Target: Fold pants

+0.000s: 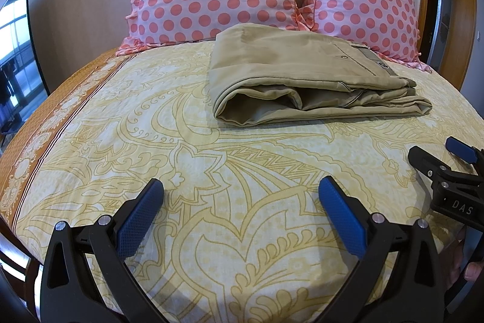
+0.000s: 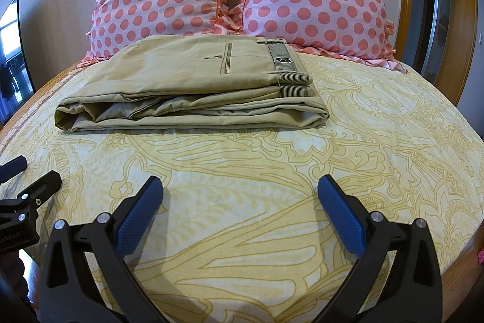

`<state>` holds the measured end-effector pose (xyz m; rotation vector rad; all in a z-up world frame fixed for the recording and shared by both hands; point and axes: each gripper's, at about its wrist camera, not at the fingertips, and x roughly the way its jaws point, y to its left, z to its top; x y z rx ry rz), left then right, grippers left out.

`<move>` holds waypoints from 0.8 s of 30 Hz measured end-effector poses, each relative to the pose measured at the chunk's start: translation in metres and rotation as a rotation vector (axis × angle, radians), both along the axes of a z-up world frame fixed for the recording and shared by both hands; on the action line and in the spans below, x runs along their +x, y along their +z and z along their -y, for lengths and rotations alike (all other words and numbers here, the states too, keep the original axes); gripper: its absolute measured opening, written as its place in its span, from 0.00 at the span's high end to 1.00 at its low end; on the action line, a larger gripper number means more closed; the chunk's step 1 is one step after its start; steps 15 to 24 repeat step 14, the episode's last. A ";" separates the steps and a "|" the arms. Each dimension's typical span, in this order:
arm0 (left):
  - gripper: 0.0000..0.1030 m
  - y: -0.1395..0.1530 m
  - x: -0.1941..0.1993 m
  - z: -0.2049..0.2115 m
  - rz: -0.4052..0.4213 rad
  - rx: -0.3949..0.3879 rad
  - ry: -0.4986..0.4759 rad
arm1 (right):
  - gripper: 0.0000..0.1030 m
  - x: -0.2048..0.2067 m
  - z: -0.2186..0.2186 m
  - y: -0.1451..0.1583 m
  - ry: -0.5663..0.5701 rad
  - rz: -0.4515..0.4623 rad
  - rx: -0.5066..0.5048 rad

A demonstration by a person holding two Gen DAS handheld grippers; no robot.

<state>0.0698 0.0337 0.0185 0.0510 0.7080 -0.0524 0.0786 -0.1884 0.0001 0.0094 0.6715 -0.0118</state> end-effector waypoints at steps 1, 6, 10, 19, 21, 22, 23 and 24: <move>0.01 0.000 0.000 0.000 0.000 0.000 0.001 | 0.02 0.000 0.000 0.000 0.000 0.000 0.000; 0.01 0.000 0.000 0.001 0.007 0.002 -0.002 | 0.02 0.000 0.000 0.000 0.001 0.001 0.000; 0.01 0.001 0.000 0.001 0.007 0.003 -0.008 | 0.02 0.000 0.000 0.000 0.001 0.001 0.000; 0.01 0.001 0.001 0.002 0.000 0.003 -0.009 | 0.02 0.000 0.000 0.000 0.000 0.001 0.000; 0.01 0.001 0.001 0.002 0.000 0.003 -0.009 | 0.02 0.000 0.000 0.000 0.000 0.001 0.000; 0.01 0.001 0.001 0.002 0.000 0.003 -0.009 | 0.02 0.000 0.000 0.000 0.000 0.001 0.000; 0.01 0.001 0.001 0.002 0.000 0.003 -0.009 | 0.02 0.000 0.000 0.000 0.000 0.001 0.000; 0.01 0.001 0.001 0.002 0.000 0.003 -0.009 | 0.02 0.000 0.000 0.000 0.000 0.001 0.000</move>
